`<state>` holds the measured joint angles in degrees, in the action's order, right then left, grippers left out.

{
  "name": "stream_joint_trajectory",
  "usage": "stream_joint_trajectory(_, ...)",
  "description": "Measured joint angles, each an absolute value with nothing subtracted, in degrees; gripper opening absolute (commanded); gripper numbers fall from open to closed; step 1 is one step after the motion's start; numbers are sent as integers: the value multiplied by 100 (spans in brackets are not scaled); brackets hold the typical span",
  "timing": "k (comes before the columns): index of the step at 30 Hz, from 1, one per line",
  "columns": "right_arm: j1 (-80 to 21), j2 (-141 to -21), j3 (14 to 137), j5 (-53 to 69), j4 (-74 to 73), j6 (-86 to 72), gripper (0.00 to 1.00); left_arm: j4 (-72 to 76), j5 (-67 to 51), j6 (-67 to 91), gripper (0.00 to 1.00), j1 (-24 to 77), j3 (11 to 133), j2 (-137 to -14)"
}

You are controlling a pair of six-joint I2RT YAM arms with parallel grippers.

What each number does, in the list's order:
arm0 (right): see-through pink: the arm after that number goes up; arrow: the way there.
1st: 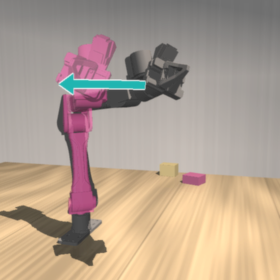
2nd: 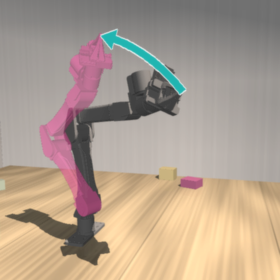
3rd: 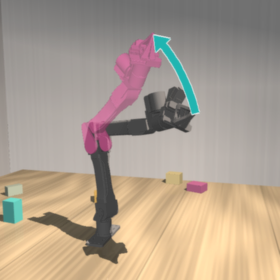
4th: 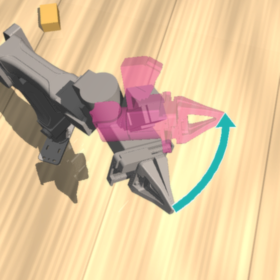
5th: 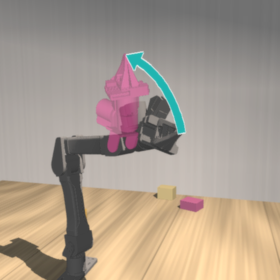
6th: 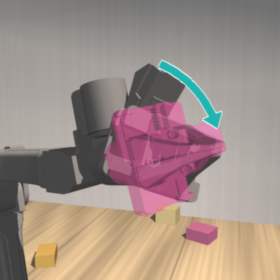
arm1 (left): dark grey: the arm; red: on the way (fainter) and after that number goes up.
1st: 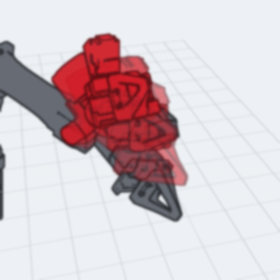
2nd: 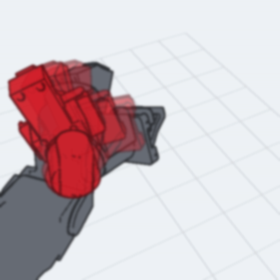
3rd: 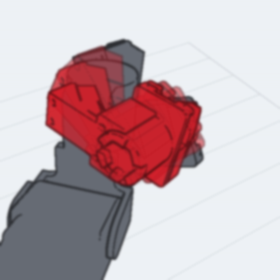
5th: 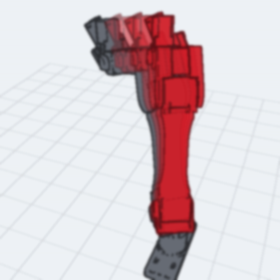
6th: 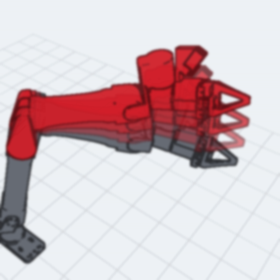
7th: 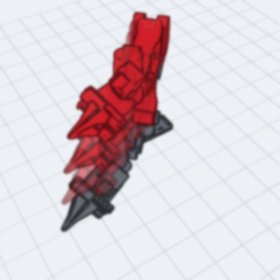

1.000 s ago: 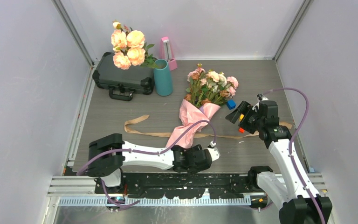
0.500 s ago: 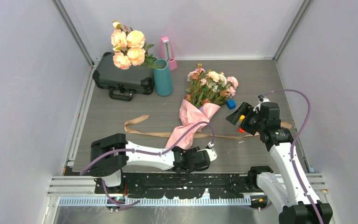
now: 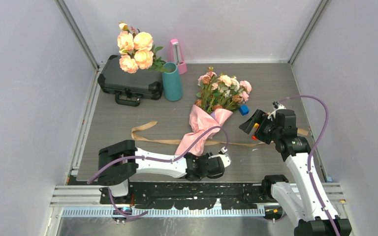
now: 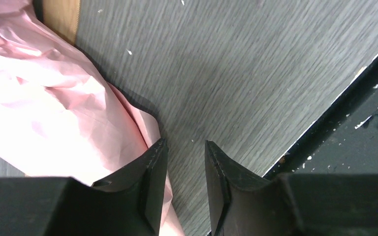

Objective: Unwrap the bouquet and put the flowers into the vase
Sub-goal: Unfold the wrapping paper at the center of the board.

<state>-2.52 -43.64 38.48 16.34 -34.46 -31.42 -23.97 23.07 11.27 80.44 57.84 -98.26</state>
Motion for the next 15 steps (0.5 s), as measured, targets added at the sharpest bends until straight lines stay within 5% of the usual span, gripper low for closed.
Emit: stream_joint_trajectory(15, -252, -4364, 3848, 1621, -3457, -3116, 85, -2491, 2523, 891, 39, 7743, 6001, -9782)
